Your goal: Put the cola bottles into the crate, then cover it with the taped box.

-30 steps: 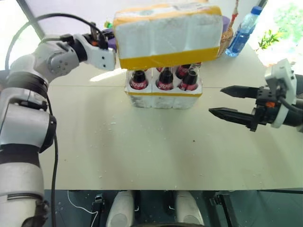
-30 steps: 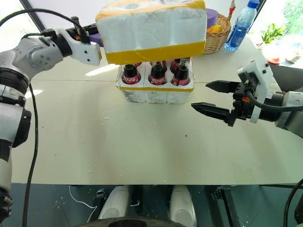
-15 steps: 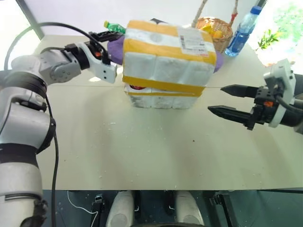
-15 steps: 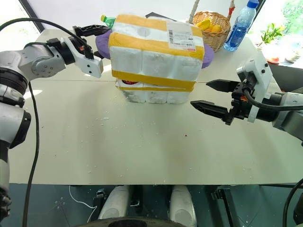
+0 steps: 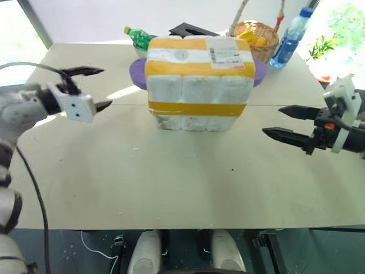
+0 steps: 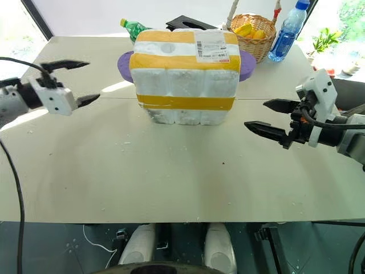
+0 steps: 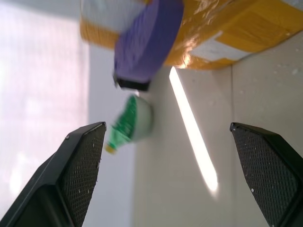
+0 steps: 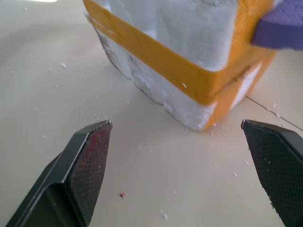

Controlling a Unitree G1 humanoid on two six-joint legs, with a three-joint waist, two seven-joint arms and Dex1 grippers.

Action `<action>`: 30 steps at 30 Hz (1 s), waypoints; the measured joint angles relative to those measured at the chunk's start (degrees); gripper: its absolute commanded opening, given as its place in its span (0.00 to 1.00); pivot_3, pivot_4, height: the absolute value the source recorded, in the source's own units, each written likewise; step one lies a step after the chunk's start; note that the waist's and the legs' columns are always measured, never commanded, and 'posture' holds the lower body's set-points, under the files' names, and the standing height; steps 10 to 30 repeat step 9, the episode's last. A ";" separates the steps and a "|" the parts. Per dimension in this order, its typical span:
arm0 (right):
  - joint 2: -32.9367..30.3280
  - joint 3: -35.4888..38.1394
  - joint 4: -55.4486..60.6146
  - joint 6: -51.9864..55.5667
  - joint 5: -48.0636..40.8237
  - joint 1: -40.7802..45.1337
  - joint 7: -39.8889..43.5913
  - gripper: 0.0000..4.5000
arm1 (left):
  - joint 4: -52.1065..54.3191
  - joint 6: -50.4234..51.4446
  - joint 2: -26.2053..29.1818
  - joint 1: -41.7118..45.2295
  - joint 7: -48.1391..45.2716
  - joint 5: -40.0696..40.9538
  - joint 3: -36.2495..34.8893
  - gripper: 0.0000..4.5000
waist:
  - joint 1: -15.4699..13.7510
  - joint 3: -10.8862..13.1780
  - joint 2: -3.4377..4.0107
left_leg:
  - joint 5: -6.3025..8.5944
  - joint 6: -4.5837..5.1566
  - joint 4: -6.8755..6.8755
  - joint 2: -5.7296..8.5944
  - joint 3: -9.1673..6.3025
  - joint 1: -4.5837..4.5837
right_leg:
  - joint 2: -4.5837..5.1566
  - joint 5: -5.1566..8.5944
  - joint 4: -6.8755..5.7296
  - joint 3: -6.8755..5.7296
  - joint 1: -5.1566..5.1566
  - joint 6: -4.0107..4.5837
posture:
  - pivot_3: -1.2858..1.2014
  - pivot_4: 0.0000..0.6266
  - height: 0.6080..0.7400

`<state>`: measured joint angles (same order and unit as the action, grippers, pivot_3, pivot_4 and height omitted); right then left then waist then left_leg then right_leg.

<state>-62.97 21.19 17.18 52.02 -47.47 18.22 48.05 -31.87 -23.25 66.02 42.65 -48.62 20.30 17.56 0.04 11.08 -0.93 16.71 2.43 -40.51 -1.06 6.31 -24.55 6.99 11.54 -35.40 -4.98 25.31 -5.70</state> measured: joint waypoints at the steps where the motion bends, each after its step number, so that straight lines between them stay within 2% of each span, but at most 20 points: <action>1: -0.11 -1.39 -2.24 -0.29 0.66 1.88 1.19 1.00 | 5.56 15.15 2.61 -2.11 -6.21 9.85 -2.89 0.98 | 0.36 0.01 -0.01 | 0.01 0.01 -0.17 -0.06 -0.06 -0.09 | -0.09 0.00 -0.02 -0.01 -0.01 -0.01 | 0.52 0.24 1.00; 2: -0.32 -2.49 -4.35 -0.60 1.34 3.62 2.31 1.00 | 9.48 26.61 5.52 -2.94 -11.05 17.11 -5.61 0.98 | 0.62 0.02 -0.01 | 0.02 0.03 -0.26 -0.09 -0.07 -0.12 | -0.13 0.01 -0.02 -0.02 -0.03 -0.02 | 0.52 0.24 1.00; 5: -0.31 -5.93 -9.97 -1.26 2.70 9.86 5.28 1.00 | 17.05 47.76 12.35 -4.24 -22.63 29.47 -13.03 0.98 | 0.83 -0.02 0.16 | 0.07 0.10 -0.27 -0.06 -0.05 0.00 | -0.17 0.04 0.02 -0.02 -0.13 -0.04 | 0.52 0.24 1.00; 7: 0.14 -8.11 -12.90 -1.15 2.90 14.34 6.90 1.00 | 17.86 58.00 13.88 -3.18 -27.38 33.40 -15.55 0.98 | 0.73 0.00 0.30 | 0.07 0.10 -0.25 -0.06 -0.05 0.06 | -0.19 0.06 -0.06 -0.02 -0.16 -0.04 | 0.52 0.24 1.00; 9: 0.65 -9.78 -14.50 -1.16 3.41 16.95 8.53 1.00 | 17.00 63.37 13.77 -1.40 -29.51 33.68 -16.68 0.98 | 0.49 -0.01 0.34 | 0.07 0.10 -0.25 -0.06 -0.08 0.06 | -0.23 0.09 -0.11 -0.03 -0.16 -0.04 | 0.52 0.24 1.00; 30: 0.65 -9.78 -14.50 -1.16 3.41 16.95 8.53 1.00 | 17.00 63.37 13.77 -1.40 -29.51 33.68 -16.68 0.98 | 0.49 -0.01 0.34 | 0.07 0.10 -0.25 -0.06 -0.08 0.06 | -0.23 0.09 -0.11 -0.03 -0.16 -0.04 | 0.52 0.24 1.00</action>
